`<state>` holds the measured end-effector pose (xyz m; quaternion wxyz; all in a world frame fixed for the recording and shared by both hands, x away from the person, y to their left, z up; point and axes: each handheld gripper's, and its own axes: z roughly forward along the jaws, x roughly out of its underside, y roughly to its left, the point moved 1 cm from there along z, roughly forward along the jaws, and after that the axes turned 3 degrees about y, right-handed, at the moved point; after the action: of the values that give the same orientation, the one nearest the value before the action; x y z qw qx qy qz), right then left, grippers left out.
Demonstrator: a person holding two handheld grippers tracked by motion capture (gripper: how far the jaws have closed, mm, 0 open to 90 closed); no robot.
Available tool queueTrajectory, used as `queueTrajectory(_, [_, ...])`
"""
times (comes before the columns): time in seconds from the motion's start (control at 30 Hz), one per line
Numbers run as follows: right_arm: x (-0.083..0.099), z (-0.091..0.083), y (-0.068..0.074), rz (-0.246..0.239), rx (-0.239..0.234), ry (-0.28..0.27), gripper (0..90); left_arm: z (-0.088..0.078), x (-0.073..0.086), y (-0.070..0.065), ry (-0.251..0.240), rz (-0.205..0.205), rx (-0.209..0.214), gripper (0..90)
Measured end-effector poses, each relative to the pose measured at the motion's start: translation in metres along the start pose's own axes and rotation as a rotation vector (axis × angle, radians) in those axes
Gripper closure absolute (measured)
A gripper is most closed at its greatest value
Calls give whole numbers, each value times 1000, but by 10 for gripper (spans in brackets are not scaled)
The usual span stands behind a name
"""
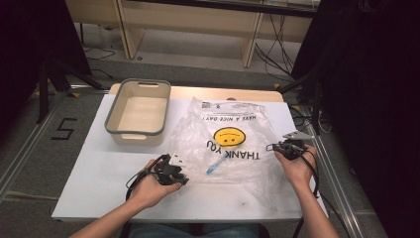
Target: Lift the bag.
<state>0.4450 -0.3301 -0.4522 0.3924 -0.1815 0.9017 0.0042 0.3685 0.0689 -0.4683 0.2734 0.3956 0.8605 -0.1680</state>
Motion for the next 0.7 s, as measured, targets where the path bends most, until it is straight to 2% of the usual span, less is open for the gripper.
queueTrajectory(0.17, [-3, -17, 0, 1, 14, -34, 591, -11, 1, 4, -48, -9, -44, 618])
queueTrajectory(0.27, [-5, -25, 2, 8, 0, -58, 554, -18, 1, 4, -75, -15, -61, 537])
queueTrajectory(0.37, [-5, -34, 10, 11, -55, -69, 523, -25, 2, 4, -109, -20, -78, 452])
queueTrajectory(0.57, [4, -52, 28, 9, -174, -36, 480, -42, 5, 4, -152, -34, -87, 358])
queueTrajectory(0.7, [19, -62, 38, 12, -238, 0, 455, -42, 13, 6, -113, -51, -112, 304])
